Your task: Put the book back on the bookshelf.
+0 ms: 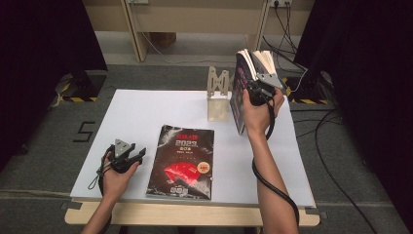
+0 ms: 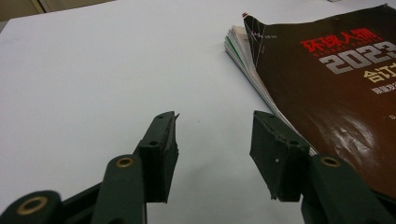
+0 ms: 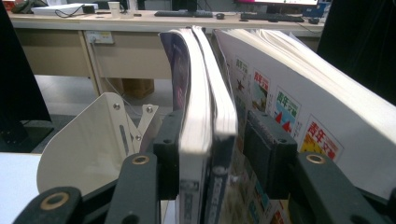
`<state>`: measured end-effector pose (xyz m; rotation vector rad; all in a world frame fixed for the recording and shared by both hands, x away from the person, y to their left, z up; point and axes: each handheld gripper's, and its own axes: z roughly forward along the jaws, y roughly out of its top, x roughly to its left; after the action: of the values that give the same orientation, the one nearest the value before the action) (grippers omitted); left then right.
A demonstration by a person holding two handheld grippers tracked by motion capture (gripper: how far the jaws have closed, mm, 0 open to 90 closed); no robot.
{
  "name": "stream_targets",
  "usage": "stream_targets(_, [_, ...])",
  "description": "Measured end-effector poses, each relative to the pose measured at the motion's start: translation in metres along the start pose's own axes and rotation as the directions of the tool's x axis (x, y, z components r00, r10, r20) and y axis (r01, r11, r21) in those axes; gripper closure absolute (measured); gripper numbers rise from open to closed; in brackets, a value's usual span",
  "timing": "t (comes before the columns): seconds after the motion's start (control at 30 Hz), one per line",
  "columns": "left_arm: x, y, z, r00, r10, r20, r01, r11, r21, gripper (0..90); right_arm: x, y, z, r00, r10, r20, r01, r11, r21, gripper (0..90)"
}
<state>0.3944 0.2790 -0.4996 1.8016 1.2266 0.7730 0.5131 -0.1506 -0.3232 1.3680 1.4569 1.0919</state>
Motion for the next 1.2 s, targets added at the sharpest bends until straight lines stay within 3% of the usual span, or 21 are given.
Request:
stream_targets(0.6, [0.001, 0.0, 0.0, 1.0, -0.003, 0.0, 0.003, 1.0, 0.0, 50.0, -0.006, -0.014, -0.023, 0.9998, -0.007, -0.018, 0.007, 1.0, 0.012, 57.7])
stream_targets(1.2, [0.0, 0.0, 0.0, 1.0, -0.004, -0.001, 0.004, 1.0, 0.0, 50.0, -0.007, -0.024, -0.03, 0.9992, -0.017, -0.037, 0.018, 0.999, 0.034, 57.4])
